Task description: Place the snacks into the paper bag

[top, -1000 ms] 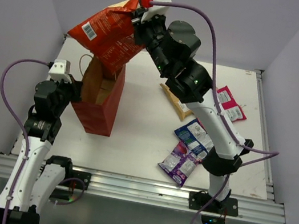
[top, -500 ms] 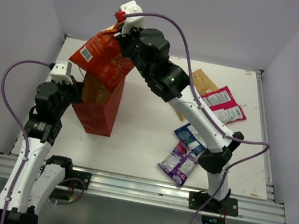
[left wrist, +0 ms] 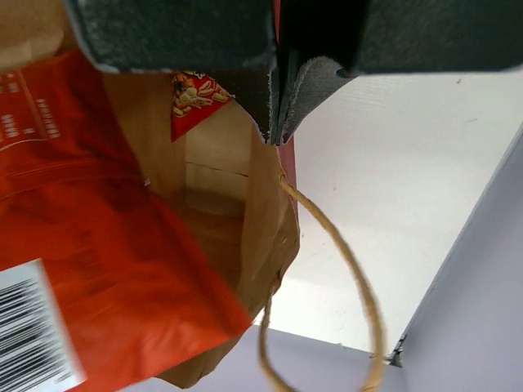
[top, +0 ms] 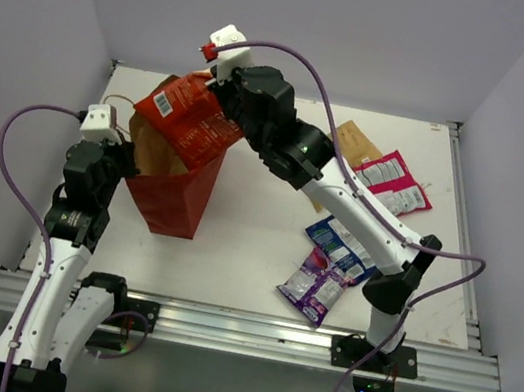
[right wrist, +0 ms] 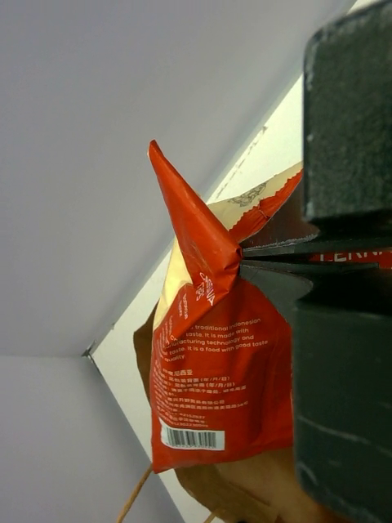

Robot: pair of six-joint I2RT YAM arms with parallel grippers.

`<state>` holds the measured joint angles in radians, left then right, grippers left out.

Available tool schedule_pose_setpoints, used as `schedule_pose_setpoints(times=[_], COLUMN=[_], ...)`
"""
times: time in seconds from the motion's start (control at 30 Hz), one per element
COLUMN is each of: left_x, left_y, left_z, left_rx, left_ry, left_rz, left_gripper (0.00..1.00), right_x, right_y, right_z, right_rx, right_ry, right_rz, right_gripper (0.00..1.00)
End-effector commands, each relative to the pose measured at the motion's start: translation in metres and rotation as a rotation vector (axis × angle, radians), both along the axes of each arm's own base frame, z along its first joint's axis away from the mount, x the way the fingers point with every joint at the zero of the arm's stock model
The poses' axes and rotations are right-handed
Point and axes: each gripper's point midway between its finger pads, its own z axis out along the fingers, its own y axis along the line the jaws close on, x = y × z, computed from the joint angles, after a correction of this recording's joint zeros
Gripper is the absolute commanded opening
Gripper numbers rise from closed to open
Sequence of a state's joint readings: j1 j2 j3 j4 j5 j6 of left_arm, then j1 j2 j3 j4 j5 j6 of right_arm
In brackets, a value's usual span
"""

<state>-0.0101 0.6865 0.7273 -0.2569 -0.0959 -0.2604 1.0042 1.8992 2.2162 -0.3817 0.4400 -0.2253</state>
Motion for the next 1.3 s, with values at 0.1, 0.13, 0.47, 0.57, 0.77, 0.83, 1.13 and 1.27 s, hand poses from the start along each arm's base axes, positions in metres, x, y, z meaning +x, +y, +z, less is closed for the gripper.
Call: schedule_pose_setpoints(times=[0.1,0.13,0.47,0.57,0.77,0.83,1.13,1.27], left_x=[-0.006,-0.005,-0.004,-0.004,-0.005,-0.005,-0.005,-0.005], left_y=[0.017,0.016,0.006,0.002,-0.003,-0.004,-0.006,-0.006], left_z=[-0.004,-0.004,-0.001,0.001,0.008,0.008,0.008,0.008], left_rx=[-0.010,-0.010,-0.015,-0.010,-0.010,-0.009,-0.011,-0.008], left_ry=[0.046,0.047,0.025,0.015,-0.019,-0.020,-0.023,-0.023], left_rz=[0.117,0.112,0.046,0.025,-0.012,-0.015,-0.027,-0.028], left_gripper=[0.00,0.00,0.00,0.00,0.00,0.00,0.00,0.00], right_x=[-0.017,-0.017,-0.011,-0.008,-0.005,-0.005,-0.010,-0.012], right_y=[-0.047,-0.046,-0.023,-0.014,-0.001,0.000,0.003,0.005], right_z=[0.066,0.065,0.043,0.037,0.022,0.020,0.024,0.024], right_rx=[0.075,0.072,0.025,0.006,-0.037,-0.043,-0.037,-0.038], right_ry=[-0.110,-0.109,-0.066,-0.051,-0.025,-0.021,-0.034,-0.033], right_rz=[-0.064,-0.060,-0.013,-0.002,0.016,0.019,0.046,0.047], right_gripper=[0.00,0.00,0.00,0.00,0.03,0.38,0.61,0.65])
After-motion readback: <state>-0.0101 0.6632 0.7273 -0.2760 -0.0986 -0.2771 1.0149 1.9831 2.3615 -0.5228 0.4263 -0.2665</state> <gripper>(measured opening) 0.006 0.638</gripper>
